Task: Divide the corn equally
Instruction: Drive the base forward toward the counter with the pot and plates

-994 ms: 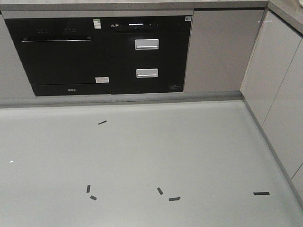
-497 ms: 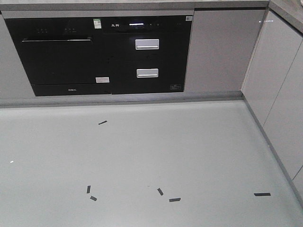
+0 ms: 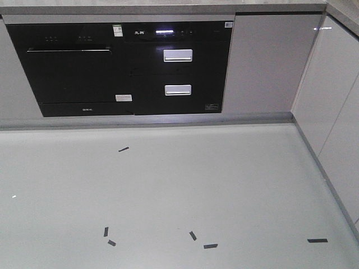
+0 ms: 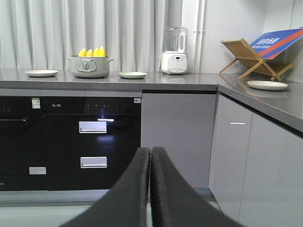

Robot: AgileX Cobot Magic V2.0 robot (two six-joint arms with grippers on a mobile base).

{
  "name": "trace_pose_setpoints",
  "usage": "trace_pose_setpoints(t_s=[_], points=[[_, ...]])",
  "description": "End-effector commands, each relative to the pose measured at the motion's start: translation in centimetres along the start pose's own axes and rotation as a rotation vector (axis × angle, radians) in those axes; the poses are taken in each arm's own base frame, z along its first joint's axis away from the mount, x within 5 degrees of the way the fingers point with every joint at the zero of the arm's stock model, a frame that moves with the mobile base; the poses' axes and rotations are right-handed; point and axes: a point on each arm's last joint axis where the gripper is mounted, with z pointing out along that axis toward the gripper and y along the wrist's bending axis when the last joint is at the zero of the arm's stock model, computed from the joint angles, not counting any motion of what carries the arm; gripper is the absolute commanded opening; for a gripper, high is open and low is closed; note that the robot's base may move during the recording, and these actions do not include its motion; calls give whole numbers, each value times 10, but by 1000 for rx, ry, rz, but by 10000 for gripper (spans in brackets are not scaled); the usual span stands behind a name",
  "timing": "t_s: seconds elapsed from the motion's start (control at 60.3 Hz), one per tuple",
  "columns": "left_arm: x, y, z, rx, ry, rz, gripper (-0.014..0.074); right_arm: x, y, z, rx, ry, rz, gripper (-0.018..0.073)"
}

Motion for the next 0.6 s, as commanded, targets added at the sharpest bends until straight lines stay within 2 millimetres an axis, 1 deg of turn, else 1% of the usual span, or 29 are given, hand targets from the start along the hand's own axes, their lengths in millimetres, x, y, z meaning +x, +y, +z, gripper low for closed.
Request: trace_pose_setpoints(t_s=[0.0,0.58], points=[[-4,0,-1,3,-77,-14,-6,-4,1,-1,-6,-75,-14,-10],[-4,0,-1,3,-77,-14,-6,-4,1,-1,-6,-75,-14,-10]])
